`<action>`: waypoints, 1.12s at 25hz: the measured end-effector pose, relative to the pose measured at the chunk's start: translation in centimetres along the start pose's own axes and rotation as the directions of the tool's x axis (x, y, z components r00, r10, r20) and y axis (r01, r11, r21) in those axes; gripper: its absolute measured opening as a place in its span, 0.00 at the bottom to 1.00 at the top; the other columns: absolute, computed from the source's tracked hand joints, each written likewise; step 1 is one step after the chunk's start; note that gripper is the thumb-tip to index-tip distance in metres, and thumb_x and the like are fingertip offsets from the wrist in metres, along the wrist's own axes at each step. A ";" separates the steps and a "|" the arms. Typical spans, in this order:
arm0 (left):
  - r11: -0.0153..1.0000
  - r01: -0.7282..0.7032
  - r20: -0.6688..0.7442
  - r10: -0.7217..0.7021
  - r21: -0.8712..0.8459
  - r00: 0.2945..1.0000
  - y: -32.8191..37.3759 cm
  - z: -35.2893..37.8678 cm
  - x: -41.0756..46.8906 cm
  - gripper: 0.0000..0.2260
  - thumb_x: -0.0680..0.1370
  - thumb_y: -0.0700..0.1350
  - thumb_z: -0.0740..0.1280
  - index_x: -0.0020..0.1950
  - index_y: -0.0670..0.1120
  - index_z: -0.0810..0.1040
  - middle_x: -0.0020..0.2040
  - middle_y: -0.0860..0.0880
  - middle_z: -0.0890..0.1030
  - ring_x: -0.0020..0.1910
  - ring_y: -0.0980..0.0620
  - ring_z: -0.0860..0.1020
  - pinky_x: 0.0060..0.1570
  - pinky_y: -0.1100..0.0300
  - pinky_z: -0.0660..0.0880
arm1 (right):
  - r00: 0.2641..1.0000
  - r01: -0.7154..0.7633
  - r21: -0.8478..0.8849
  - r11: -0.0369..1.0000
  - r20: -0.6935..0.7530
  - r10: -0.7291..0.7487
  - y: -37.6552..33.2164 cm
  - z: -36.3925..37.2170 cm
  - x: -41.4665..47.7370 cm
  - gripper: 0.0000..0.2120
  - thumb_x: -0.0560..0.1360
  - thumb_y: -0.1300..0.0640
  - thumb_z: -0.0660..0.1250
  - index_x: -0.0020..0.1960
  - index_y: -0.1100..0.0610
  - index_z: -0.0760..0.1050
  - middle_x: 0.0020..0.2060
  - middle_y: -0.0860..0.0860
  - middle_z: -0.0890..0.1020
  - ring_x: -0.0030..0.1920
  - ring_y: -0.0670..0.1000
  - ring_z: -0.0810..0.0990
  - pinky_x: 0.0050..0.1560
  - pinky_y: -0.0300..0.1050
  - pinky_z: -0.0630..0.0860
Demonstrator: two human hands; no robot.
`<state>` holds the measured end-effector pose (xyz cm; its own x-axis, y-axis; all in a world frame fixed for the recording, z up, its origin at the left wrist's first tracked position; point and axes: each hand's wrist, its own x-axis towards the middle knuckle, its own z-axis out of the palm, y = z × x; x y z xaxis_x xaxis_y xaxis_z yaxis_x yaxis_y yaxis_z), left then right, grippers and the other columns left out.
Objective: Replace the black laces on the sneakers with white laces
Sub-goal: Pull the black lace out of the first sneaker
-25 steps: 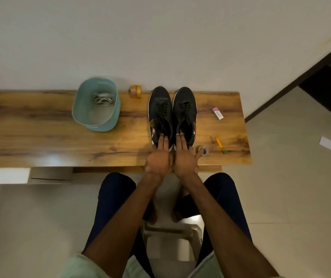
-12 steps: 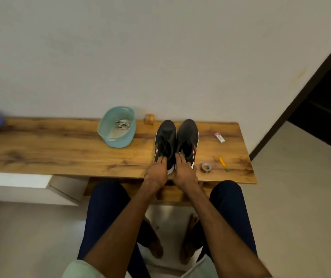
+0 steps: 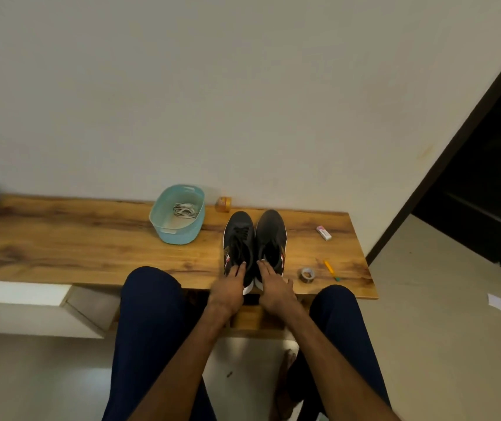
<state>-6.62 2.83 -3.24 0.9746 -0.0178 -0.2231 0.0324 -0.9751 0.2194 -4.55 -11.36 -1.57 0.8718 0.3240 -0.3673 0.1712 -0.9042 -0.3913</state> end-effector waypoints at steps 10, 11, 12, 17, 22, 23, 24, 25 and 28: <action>0.999 -0.012 -0.255 0.000 -0.046 0.967 1.2 -5.1 2.3 0.13 0.84 0.52 0.57 0.63 0.49 0.73 0.58 0.50 0.78 0.51 0.52 0.79 0.45 0.58 0.76 | 0.987 0.099 0.065 0.993 -0.132 -0.090 3.0 -3.9 1.0 0.24 0.80 0.54 0.63 0.75 0.51 0.64 0.69 0.52 0.75 0.66 0.54 0.75 0.63 0.54 0.75; 0.994 -0.028 -0.273 -0.001 -0.103 0.962 1.2 -6.0 3.5 0.12 0.84 0.51 0.57 0.62 0.49 0.74 0.57 0.51 0.78 0.50 0.52 0.79 0.45 0.58 0.76 | 0.984 0.083 0.085 0.993 -0.162 -0.068 3.7 -5.4 1.8 0.19 0.81 0.54 0.63 0.71 0.52 0.70 0.64 0.51 0.79 0.61 0.53 0.78 0.59 0.52 0.77; 0.988 -0.051 -0.280 0.009 -0.144 0.960 1.1 -7.0 4.7 0.11 0.83 0.50 0.58 0.61 0.49 0.75 0.56 0.51 0.78 0.51 0.52 0.79 0.47 0.56 0.77 | 0.983 0.061 0.106 0.992 -0.180 -0.041 4.4 -7.0 2.9 0.14 0.81 0.53 0.63 0.66 0.52 0.75 0.59 0.51 0.82 0.57 0.52 0.80 0.56 0.51 0.78; 0.966 -0.168 -0.212 0.126 -0.195 0.969 1.9 -8.9 11.1 0.10 0.82 0.49 0.63 0.62 0.50 0.76 0.58 0.52 0.77 0.54 0.50 0.79 0.53 0.50 0.78 | 0.974 0.083 0.276 0.957 -0.228 -0.019 6.9 -11.9 8.4 0.07 0.79 0.57 0.68 0.52 0.57 0.83 0.48 0.50 0.85 0.48 0.49 0.81 0.54 0.53 0.79; 0.991 -0.098 -0.051 0.093 -0.090 0.994 2.6 -6.3 13.9 0.14 0.80 0.53 0.64 0.64 0.50 0.74 0.58 0.50 0.77 0.56 0.49 0.78 0.54 0.50 0.77 | 0.993 -0.036 0.280 0.959 -0.100 0.066 5.9 -9.4 10.4 0.13 0.72 0.41 0.73 0.46 0.50 0.78 0.43 0.45 0.82 0.45 0.46 0.80 0.45 0.49 0.79; 0.993 -0.080 -0.036 0.077 -0.090 0.996 2.9 -6.1 14.2 0.13 0.80 0.53 0.65 0.63 0.50 0.74 0.57 0.50 0.78 0.55 0.49 0.78 0.54 0.51 0.76 | 0.992 -0.061 0.155 0.986 -0.102 0.078 5.4 -9.0 10.8 0.15 0.71 0.39 0.73 0.48 0.49 0.76 0.44 0.45 0.81 0.45 0.48 0.80 0.43 0.48 0.78; 0.993 -0.061 -0.026 0.059 -0.105 0.998 3.1 -6.0 14.6 0.12 0.80 0.52 0.65 0.61 0.50 0.75 0.55 0.51 0.80 0.54 0.49 0.79 0.53 0.51 0.76 | 0.991 -0.071 0.039 0.997 -0.113 0.075 4.9 -8.8 11.1 0.17 0.71 0.40 0.73 0.52 0.49 0.76 0.47 0.47 0.81 0.47 0.50 0.80 0.44 0.49 0.77; 0.991 -0.043 -0.022 0.040 -0.128 0.999 3.4 -6.0 15.0 0.10 0.80 0.51 0.66 0.60 0.50 0.75 0.54 0.51 0.81 0.53 0.49 0.79 0.53 0.52 0.76 | 0.990 -0.069 -0.037 0.997 -0.129 0.063 4.6 -8.8 11.5 0.18 0.72 0.42 0.73 0.55 0.51 0.76 0.49 0.49 0.81 0.49 0.52 0.80 0.46 0.50 0.78; 0.977 0.021 -0.043 -0.031 -0.214 0.999 3.2 -6.2 15.4 0.06 0.81 0.47 0.64 0.56 0.51 0.79 0.50 0.52 0.82 0.50 0.50 0.80 0.53 0.50 0.78 | 0.991 -0.052 -0.090 0.995 -0.125 0.040 4.6 -9.4 11.8 0.12 0.77 0.48 0.68 0.57 0.53 0.78 0.50 0.52 0.82 0.50 0.55 0.81 0.49 0.51 0.79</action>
<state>9.88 0.77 -0.04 0.9818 0.0221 -0.1886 0.0996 -0.9054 0.4127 10.88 -14.32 0.21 0.9285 0.2499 -0.2746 0.1662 -0.9411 -0.2946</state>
